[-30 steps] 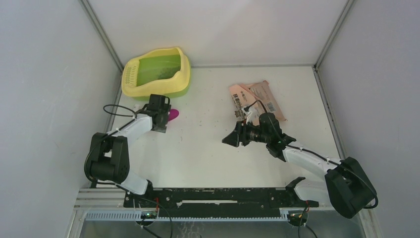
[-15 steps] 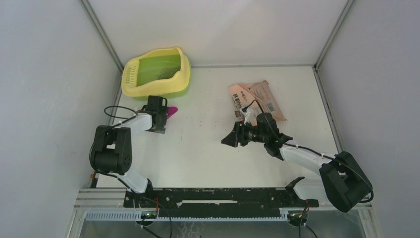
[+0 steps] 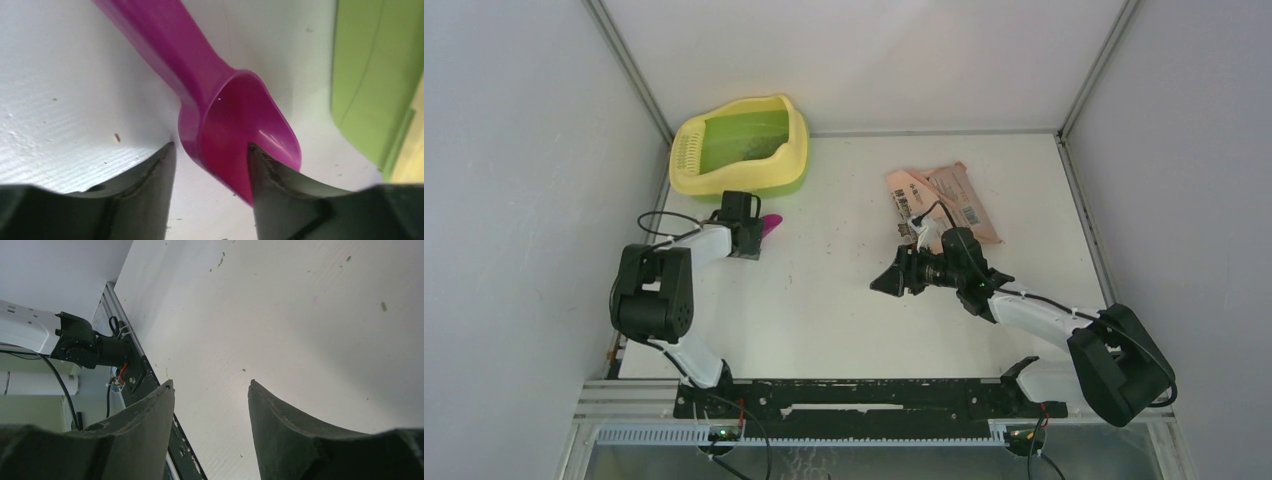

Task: Fill the litter box with clean litter
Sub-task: Pick up the spatula from the center of the board, then place the spatula at the center of the board.

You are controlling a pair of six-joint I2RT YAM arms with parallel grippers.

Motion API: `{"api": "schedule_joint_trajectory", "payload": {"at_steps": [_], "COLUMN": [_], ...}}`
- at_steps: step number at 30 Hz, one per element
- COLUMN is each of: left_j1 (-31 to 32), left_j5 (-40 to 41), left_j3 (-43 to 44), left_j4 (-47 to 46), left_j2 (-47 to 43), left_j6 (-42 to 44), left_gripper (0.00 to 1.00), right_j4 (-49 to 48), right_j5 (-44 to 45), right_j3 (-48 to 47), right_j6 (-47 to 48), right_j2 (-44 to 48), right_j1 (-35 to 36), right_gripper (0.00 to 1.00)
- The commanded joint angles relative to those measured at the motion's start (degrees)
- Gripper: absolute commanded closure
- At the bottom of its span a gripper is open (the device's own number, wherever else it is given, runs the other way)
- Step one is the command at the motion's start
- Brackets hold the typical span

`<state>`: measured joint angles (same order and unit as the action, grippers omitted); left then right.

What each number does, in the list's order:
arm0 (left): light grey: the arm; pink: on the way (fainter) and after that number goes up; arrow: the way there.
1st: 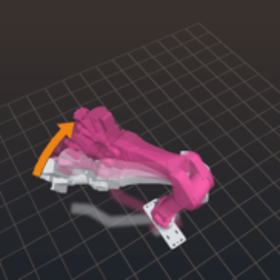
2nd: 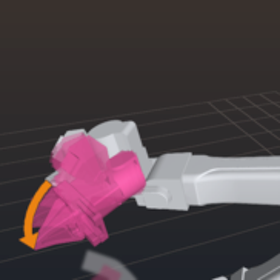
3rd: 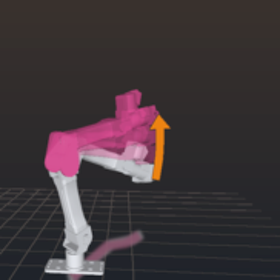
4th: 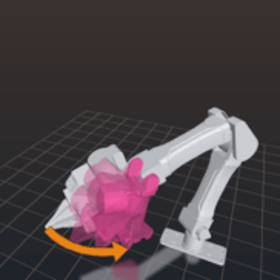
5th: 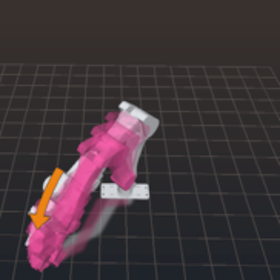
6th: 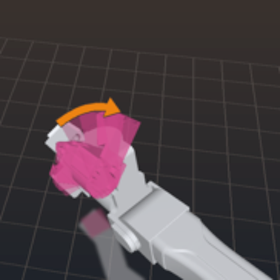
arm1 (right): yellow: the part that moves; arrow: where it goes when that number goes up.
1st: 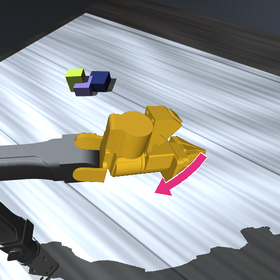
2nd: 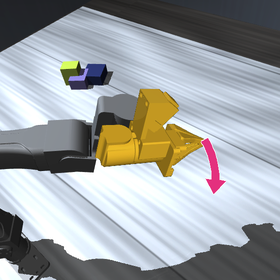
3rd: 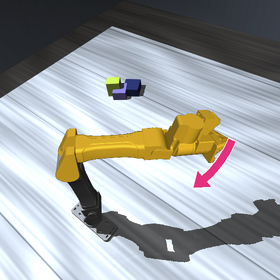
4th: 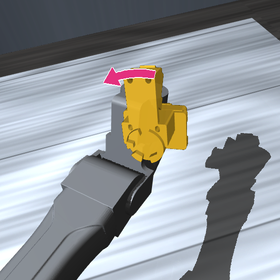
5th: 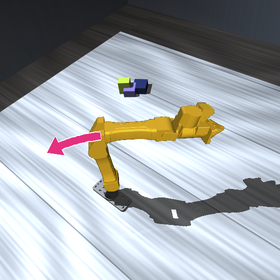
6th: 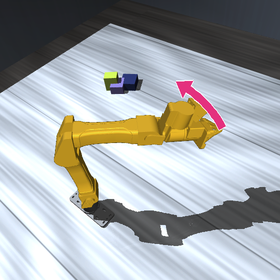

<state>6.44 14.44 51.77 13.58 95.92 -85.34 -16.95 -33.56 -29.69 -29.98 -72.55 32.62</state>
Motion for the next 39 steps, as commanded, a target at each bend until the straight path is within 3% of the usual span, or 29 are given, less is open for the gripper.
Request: {"api": "schedule_joint_trajectory", "payload": {"at_steps": [1, 7, 10, 11, 19, 24, 28, 33, 37, 39], "left_j1": [-0.84, -1.31, -1.33, -1.34, 1.88, 10.46, 20.79, 29.28, 31.50, 31.94], "left_j5": [-1.28, -2.89, -3.87, -4.34, -7.98, -8.44, -9.01, -16.48, -25.81, -26.40], "left_j3": [0.04, -0.34, -0.68, -0.76, -2.39, -2.92, -1.86, 16.33, 34.61, 40.18], "left_j4": [0.27, -0.99, -1.75, -1.92, -2.76, -0.96, -1.79, 1.38, 7.39, 10.00], "left_j2": [1.63, 1.99, 2.16, 2.09, -2.02, -6.68, -8.20, 1.77, 15.66, 19.70], "left_j6": [1.22, 1.95, 2.53, 2.74, 7.98, 10.68, 12.66, 23.35, 32.34, 36.13], "left_gripper": [0.49, 0.77, 0.98, 1.00, 1.00, 1.00, 1.00, 1.00, 1.00, 1.00], "right_j4": [-2.48, -1.80, -1.60, -1.47, 2.26, 12.41, 20.27, 27.90, 32.24, 33.51], "right_j5": [-0.61, -0.38, -0.39, -0.37, -1.46, -0.50, 1.48, 2.78, 1.53, 0.83], "right_j3": [-0.01, -0.01, 0.01, 0.01, -0.59, -4.13, -5.48, -5.55, -5.49, -5.42], "right_j6": [0.44, 0.75, 0.80, 0.80, -0.22, 1.45, 1.24, -0.43, -0.74, -0.26], "right_j2": [-0.13, 0.38, 0.64, 0.78, 7.73, 16.00, 22.99, 30.04, 32.55, 33.03], "right_j1": [0.21, 0.30, 0.39, 0.45, -2.08, -6.00, -10.85, -20.87, -27.80, -29.07], "right_gripper": [0.37, 0.37, 0.37, 0.38, 0.38, 0.38, 0.38, 0.36, 0.34, 0.34]}}
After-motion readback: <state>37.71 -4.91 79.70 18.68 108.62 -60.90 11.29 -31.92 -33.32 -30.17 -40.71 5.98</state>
